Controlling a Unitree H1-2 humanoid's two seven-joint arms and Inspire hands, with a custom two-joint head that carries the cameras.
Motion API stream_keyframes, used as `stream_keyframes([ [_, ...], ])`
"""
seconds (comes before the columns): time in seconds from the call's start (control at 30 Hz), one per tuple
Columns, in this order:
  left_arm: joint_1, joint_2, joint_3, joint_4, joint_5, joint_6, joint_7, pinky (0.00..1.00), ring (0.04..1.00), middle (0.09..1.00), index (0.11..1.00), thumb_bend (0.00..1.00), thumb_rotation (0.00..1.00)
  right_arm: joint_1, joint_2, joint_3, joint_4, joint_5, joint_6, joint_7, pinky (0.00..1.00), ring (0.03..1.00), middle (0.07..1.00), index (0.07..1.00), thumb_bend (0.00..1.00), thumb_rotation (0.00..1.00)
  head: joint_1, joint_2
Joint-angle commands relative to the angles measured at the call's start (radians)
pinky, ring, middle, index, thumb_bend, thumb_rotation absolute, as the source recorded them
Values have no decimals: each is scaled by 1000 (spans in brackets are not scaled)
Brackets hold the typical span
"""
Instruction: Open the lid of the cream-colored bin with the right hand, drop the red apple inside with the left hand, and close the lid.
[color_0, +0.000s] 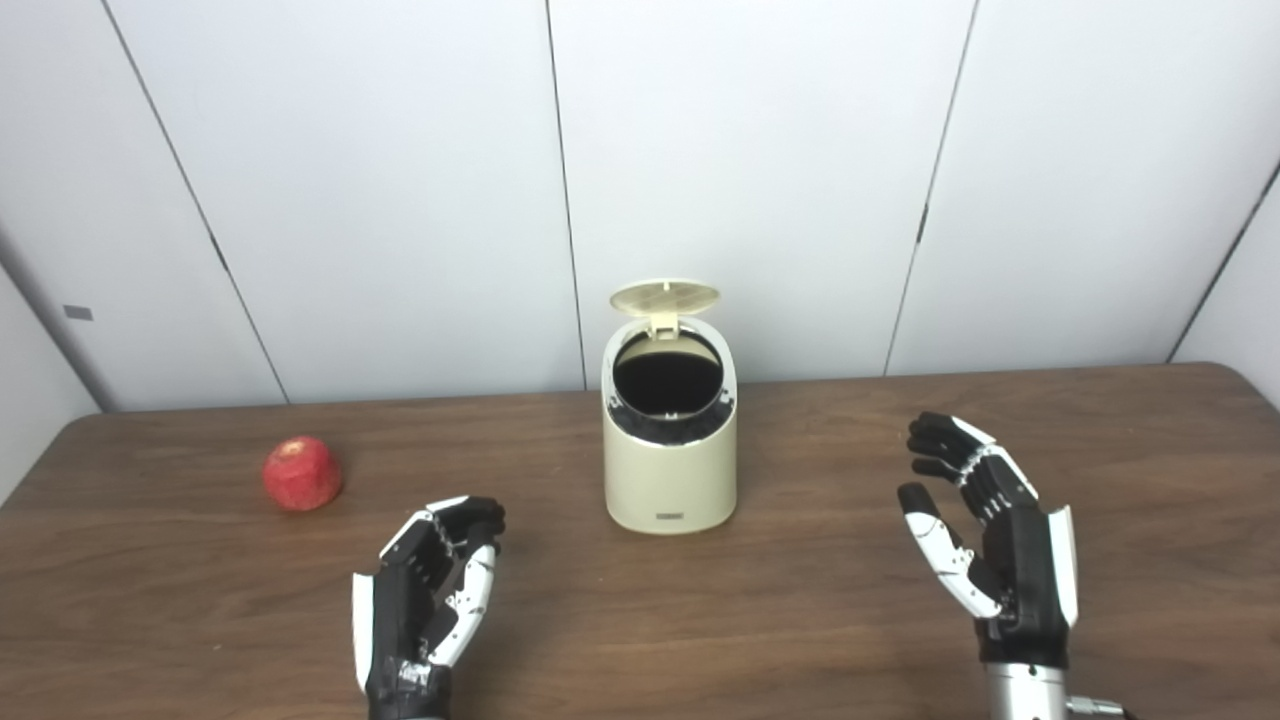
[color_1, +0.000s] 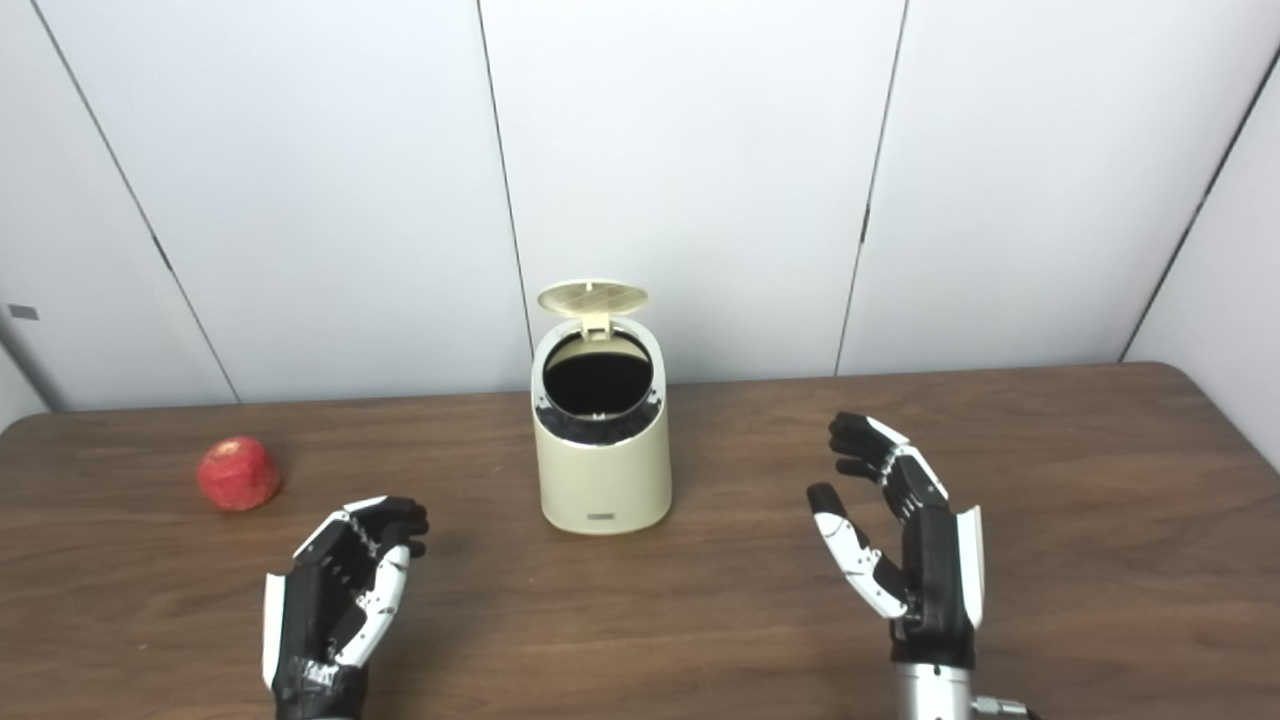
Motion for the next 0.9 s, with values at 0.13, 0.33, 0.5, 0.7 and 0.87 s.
stream_keyframes([
  [0.13,12,57,19,-17,155,-40,38,544,605,615,596,283,227,-28,15,5,-28,-33,-40,-34,628,693,709,706,260,364,1,3],
  [0.33,-23,111,55,-177,606,92,162,670,758,755,757,697,427,-43,14,13,-14,-39,-40,-58,619,689,710,708,255,393,3,-9],
  [0.5,-95,172,127,-265,746,243,175,820,928,931,931,856,451,-46,21,12,-17,-36,-40,-68,623,680,696,693,252,362,16,-15],
  [0.7,-212,324,172,-259,882,424,97,985,999,966,961,950,462,-44,31,2,-19,-39,-40,-57,625,691,704,695,235,335,24,-17],
  [0.87,-304,396,185,-184,833,536,24,919,991,973,973,998,365,-45,29,2,-8,-33,-40,-48,632,696,710,704,225,280,36,-26],
])
